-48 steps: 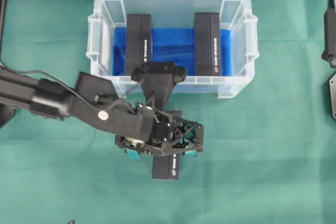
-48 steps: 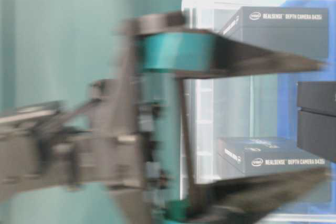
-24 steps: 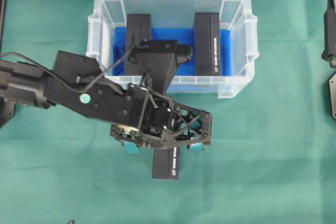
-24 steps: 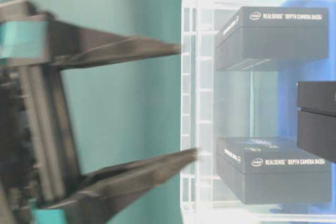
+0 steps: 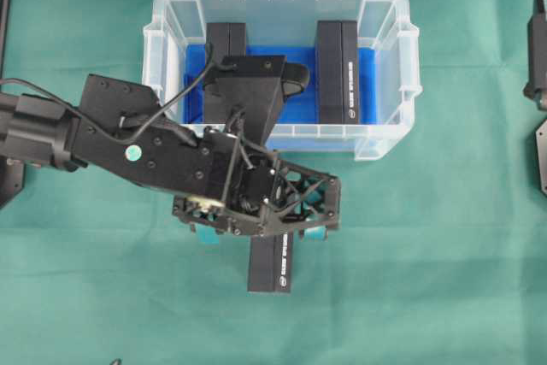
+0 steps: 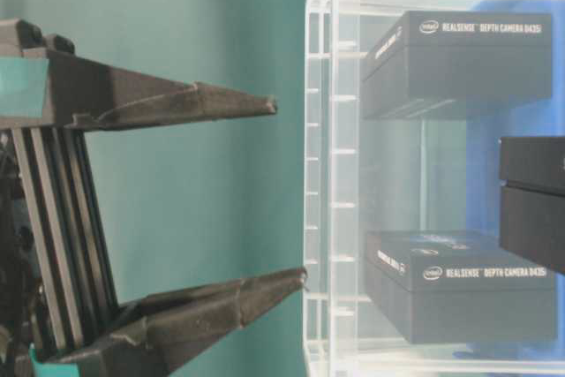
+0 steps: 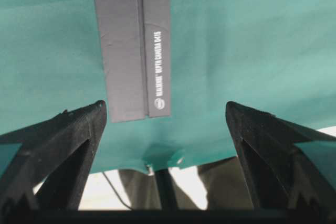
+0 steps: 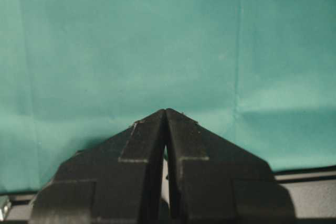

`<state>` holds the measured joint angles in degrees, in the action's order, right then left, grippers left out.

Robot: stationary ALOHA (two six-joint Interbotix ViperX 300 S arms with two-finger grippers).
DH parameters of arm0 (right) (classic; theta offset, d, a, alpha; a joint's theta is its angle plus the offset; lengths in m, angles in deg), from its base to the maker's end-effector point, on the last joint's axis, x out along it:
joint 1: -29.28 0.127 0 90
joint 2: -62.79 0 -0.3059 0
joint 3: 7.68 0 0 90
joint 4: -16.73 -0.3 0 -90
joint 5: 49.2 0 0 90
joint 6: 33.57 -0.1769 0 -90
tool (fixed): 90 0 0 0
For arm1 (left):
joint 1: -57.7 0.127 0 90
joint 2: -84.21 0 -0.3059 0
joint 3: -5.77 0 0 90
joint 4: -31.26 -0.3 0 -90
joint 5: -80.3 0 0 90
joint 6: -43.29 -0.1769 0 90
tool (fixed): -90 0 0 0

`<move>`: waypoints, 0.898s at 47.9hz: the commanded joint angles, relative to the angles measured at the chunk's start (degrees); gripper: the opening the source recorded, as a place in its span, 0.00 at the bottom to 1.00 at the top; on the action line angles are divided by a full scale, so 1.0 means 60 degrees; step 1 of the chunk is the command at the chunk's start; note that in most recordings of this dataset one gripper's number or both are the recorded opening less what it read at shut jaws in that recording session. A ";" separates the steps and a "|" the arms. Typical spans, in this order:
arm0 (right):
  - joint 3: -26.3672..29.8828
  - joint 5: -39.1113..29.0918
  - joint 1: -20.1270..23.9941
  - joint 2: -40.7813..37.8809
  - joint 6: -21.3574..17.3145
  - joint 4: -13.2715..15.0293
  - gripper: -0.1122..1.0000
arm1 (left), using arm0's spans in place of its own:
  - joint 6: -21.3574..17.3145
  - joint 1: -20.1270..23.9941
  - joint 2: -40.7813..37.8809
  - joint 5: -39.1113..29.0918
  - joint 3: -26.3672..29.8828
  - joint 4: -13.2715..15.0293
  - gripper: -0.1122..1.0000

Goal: Take the box out of the case with the left arm.
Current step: 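Open the left gripper and withdraw it to the left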

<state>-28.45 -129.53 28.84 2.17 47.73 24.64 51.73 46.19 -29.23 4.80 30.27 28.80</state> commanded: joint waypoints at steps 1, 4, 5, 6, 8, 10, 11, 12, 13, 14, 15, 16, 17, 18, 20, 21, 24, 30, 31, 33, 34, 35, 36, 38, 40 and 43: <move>0.0190 0.0015 0.0000 0.0000 -0.0015 -0.0015 0.13 | 0.0015 -0.0205 0.0645 -0.0044 -0.0146 -0.0015 0.98; 0.0190 0.0029 0.0000 -0.0015 -0.0015 -0.0015 0.13 | 0.0044 -0.0308 0.0967 -0.0059 -0.0542 0.0000 0.98; 0.0190 0.0015 0.0000 -0.0015 -0.0015 -0.0015 0.13 | 0.0059 -0.0322 0.1069 -0.0059 -0.0674 -0.0015 0.98; 0.0190 0.0029 0.0000 -0.0015 -0.0015 -0.0015 0.13 | 0.0088 -0.0337 0.1172 -0.0044 -0.0791 0.0000 0.98; 0.0205 0.0029 0.0000 0.0000 -0.0015 -0.0015 0.13 | 0.0103 -0.0381 0.1421 -0.0059 -0.1069 -0.0015 0.98; 0.0190 0.0015 0.0000 -0.0015 -0.0015 -0.0015 0.13 | 0.0103 -0.0410 0.1670 -0.0059 -0.1333 -0.0015 0.98; 0.0205 0.0015 0.0000 0.0000 -0.0015 -0.0015 0.13 | 0.0088 -0.0454 0.1787 -0.0059 -0.1479 0.0000 0.98; 0.0190 0.0015 0.0000 -0.0015 -0.0015 -0.0015 0.13 | 0.0073 -0.0469 0.1904 -0.0059 -0.1641 0.0000 0.98; 0.0190 0.0015 0.0000 -0.0015 -0.0015 -0.0015 0.13 | 0.0088 -0.0498 0.2021 -0.0059 -0.1787 -0.0015 0.98; 0.0190 0.0015 -0.0015 0.0000 -0.0015 -0.0015 0.13 | 0.0088 -0.0542 0.2124 -0.0059 -0.1948 -0.0015 0.98; 0.0190 0.0015 0.0000 -0.0015 -0.0015 -0.0015 0.13 | 0.0088 -0.0586 0.2300 -0.0059 -0.2183 0.0000 0.98; 0.0190 0.0015 0.0000 0.0000 -0.0015 -0.0015 0.13 | 0.0103 -0.0630 0.2402 -0.0059 -0.2329 -0.0015 0.98; 0.0190 0.0015 0.0000 0.0000 -0.0015 -0.0015 0.13 | 0.0103 -0.0659 0.2520 -0.0059 -0.2476 0.0000 0.98; 0.0190 0.0015 0.0000 -0.0015 -0.0015 -0.0015 0.13 | 0.0103 -0.0688 0.2637 -0.0059 -0.2622 0.0000 0.98; 0.0190 0.0015 0.0000 0.0000 -0.0015 -0.0015 0.13 | 0.0117 -0.0732 0.2842 -0.0059 -0.2900 0.0000 0.98; 0.0190 0.0015 0.0000 -0.0015 0.0000 0.0000 0.13 | 0.0132 -0.0762 0.2944 -0.0044 -0.3032 0.0000 0.98; 0.0190 0.0015 0.0000 -0.0015 0.0000 -0.0015 0.13 | 0.0190 -0.0820 0.3267 -0.0059 -0.3413 -0.0015 0.98; 0.0190 0.0015 0.0000 0.0000 0.0000 0.0000 0.13 | 0.0410 -0.0923 0.3999 -0.0059 -0.4219 0.0000 0.98; 0.0190 0.0015 0.0000 0.0000 0.0000 -0.0015 0.13 | 0.0454 -0.0938 0.4116 -0.0059 -0.4351 0.0000 0.98; 0.0190 0.0029 0.0000 0.0000 0.0000 -0.0015 0.13 | 0.0542 -0.0967 0.4336 -0.0044 -0.4600 0.0000 0.98; 0.0190 0.0015 -0.0015 0.0000 0.0000 0.0000 0.13 | 0.0586 -0.0996 0.4468 -0.0044 -0.4717 0.0000 0.98; 0.0190 0.0015 0.0000 -0.0015 0.0000 0.0000 0.13 | 0.0630 -0.1011 0.4570 -0.0044 -0.4819 0.0000 0.98; 0.0190 0.0015 -0.0015 0.0000 0.0000 0.0000 0.13 | 0.0659 -0.1025 0.4673 -0.0029 -0.4937 0.0000 0.98; 0.0190 0.0029 -0.0015 -0.0015 0.0000 -0.0015 0.13 | 0.0747 -0.1084 0.4907 0.0000 -0.5200 0.0000 0.98; 0.0190 0.0015 0.0000 -0.0015 0.0000 0.0000 0.13 | 0.0776 -0.1128 0.5083 0.0000 -0.5361 0.0000 0.98; 0.0190 0.0015 0.0000 0.0000 0.0000 -0.0015 0.13 | 0.0776 -0.1187 0.5303 0.0000 -0.5610 0.0000 0.98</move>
<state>-28.45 -129.53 28.84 2.17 47.82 24.64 56.39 39.68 0.13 4.63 -2.69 28.89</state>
